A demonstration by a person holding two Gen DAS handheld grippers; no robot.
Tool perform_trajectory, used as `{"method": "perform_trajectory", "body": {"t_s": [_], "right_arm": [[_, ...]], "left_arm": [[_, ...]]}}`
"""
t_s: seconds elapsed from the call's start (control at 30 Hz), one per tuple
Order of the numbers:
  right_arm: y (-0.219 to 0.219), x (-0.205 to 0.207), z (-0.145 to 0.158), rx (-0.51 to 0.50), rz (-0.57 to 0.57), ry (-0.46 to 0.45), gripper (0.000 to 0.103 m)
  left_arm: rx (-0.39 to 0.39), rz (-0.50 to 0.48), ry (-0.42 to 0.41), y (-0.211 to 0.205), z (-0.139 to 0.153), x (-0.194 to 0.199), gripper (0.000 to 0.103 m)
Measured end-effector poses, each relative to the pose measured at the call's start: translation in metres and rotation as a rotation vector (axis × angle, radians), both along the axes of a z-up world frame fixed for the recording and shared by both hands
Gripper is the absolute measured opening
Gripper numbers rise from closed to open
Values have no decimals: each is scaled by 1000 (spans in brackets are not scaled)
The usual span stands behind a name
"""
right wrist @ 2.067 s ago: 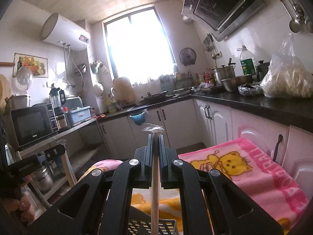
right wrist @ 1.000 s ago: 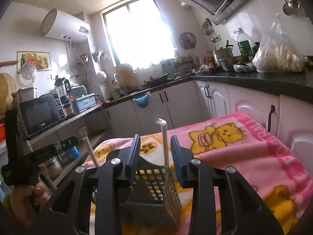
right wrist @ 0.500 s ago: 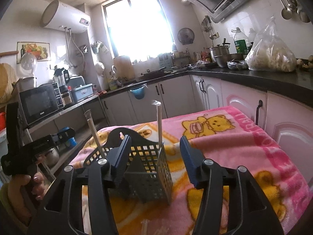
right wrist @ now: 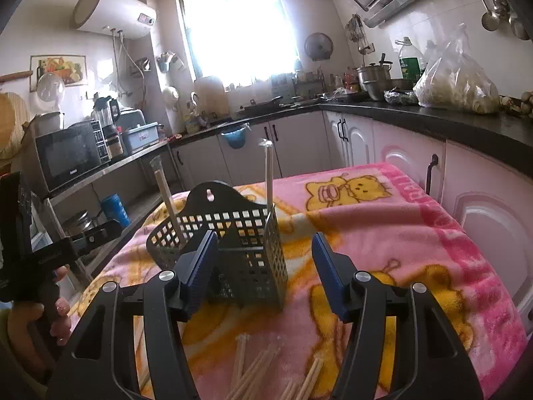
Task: Organize utensils
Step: 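Move both open tools back down toward the remaining wrapped chopsticks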
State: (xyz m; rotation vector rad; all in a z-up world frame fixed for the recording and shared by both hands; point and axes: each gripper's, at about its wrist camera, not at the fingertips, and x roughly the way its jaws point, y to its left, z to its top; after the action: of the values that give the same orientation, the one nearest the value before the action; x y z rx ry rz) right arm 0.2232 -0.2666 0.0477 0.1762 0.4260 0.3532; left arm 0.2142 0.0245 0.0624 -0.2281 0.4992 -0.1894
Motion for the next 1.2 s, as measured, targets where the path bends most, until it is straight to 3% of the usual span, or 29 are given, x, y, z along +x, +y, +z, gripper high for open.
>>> {"method": "perform_trajectory", "body": {"t_s": [0.5,0.73,1.2], "right_arm": [[0,-19,-12,-51,53,72,56],[3,-24,-25,-70,87,135,48],[10,-26,-53,-104,139,272,37]], "left_arm": [[-6,-34,76,-9,-23,-24,71],[-6,-60,129,-11,-35,-30,71],[-82,-148,317,-13,-79,-39,38]]}}
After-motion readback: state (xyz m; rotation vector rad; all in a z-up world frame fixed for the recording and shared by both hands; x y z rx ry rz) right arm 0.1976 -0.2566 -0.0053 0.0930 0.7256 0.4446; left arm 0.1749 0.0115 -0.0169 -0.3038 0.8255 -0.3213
